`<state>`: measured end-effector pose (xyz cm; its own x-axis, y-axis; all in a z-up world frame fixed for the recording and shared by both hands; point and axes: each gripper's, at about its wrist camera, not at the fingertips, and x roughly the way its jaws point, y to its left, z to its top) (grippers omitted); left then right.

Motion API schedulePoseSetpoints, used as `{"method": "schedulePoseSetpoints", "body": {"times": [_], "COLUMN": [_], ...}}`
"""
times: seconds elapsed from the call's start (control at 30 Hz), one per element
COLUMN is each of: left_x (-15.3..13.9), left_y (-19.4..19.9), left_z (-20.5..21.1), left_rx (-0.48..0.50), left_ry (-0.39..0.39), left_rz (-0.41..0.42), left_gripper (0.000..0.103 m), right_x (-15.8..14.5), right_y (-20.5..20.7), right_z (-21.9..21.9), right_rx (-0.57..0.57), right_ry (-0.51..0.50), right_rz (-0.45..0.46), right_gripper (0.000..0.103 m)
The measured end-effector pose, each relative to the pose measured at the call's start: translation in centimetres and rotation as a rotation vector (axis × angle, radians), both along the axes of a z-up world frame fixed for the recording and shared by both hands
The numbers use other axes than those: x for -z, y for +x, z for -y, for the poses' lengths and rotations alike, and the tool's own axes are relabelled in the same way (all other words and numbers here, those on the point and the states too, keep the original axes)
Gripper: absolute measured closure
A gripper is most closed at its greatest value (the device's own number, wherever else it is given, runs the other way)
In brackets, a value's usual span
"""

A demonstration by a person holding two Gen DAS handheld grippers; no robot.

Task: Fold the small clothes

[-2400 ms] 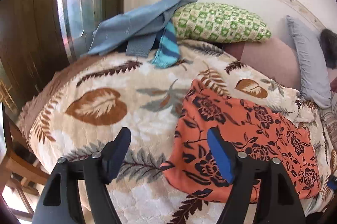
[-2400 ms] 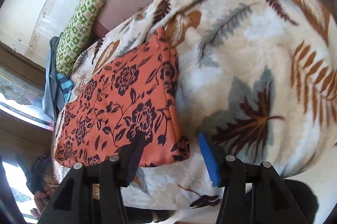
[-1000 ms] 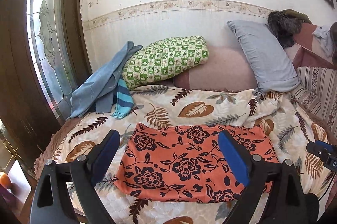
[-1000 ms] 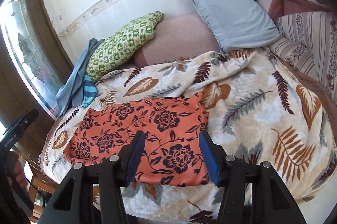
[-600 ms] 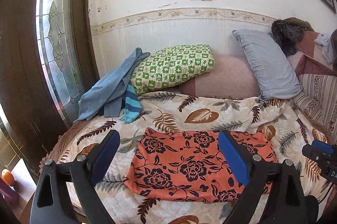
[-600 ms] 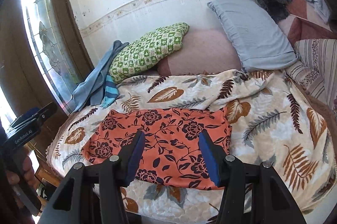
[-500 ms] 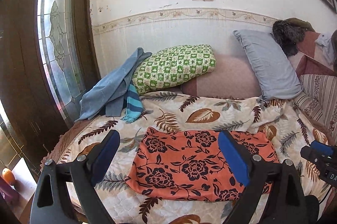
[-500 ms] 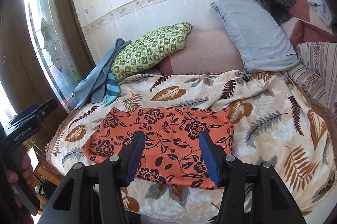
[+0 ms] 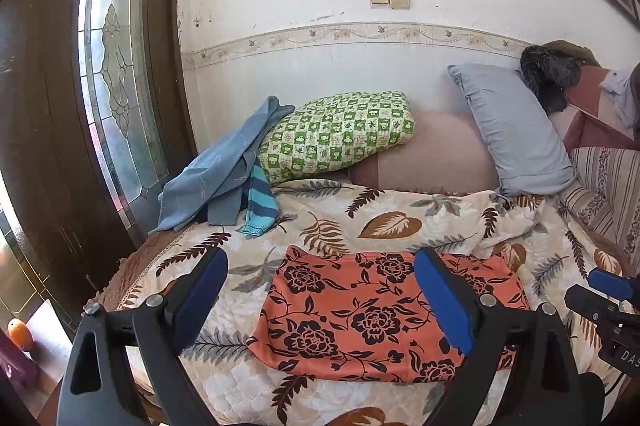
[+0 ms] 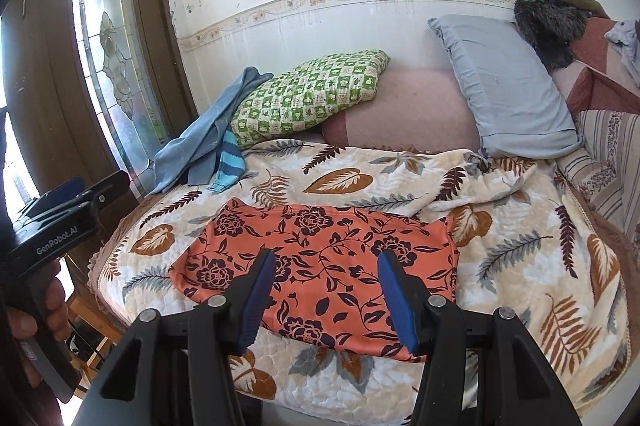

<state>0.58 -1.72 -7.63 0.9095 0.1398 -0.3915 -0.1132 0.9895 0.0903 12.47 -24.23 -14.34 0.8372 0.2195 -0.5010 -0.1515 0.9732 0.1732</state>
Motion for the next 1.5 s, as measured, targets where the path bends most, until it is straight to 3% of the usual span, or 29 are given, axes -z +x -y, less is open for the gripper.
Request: {"method": "schedulePoseSetpoints", "body": {"times": [1.5], "left_x": [0.8], "left_y": [0.1], "left_z": [0.1], "left_rx": [-0.020], "left_ry": [0.029], "left_rz": [-0.016], "left_gripper": [0.008], "right_x": [1.6], "right_y": [0.3], "right_z": [-0.9], "right_rx": [-0.019], "right_ry": [0.007], "right_rz": [-0.031], "right_gripper": [0.046]}}
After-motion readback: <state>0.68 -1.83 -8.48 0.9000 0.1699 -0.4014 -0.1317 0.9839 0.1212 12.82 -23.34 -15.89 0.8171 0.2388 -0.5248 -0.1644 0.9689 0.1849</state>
